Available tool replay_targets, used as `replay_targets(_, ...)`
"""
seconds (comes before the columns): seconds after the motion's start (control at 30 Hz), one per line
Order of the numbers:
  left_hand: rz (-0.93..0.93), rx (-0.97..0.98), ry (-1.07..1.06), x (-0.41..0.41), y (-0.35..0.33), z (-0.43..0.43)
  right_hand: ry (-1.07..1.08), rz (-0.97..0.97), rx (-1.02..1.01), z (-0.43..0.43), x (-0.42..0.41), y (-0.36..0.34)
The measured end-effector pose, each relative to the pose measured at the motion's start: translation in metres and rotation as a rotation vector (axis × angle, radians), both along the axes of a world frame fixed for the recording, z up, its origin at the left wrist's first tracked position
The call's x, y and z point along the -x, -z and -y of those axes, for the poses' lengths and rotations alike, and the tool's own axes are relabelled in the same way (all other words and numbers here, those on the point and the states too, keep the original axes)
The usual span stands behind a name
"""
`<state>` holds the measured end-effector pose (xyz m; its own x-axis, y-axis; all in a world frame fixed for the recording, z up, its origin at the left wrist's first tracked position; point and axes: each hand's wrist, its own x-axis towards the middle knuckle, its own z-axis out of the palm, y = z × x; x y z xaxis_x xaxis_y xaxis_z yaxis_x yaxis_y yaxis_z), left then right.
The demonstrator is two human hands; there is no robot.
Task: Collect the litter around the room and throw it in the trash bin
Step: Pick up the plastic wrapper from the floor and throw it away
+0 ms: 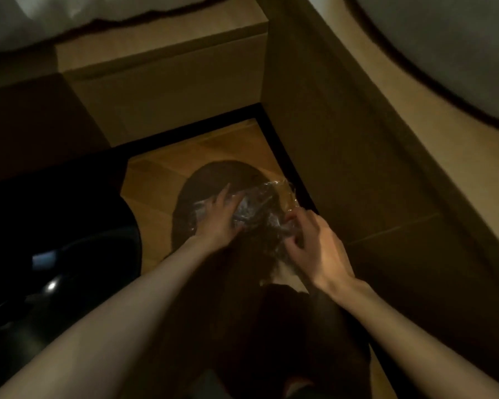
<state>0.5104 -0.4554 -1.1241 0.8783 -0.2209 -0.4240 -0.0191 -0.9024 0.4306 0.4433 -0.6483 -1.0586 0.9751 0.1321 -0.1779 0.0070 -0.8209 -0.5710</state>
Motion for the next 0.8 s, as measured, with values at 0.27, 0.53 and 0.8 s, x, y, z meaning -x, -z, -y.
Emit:
replay_targets(0.27, 0.041, -0.079, 0.079, -0.011, 0.080, 0.002, -0.083, 0.109, 0.067, -0.011, -0.007, 0.058)
replay_targets(0.53, 0.253, -0.189, 0.040, 0.007, 0.081, -0.011, -0.008, 0.133, 0.035, -0.018, -0.016, 0.066)
replay_targets(0.8, 0.276, 0.058, -0.144, 0.014, 0.072, -0.035, 0.100, 0.078, 0.058, -0.012, -0.015, 0.062)
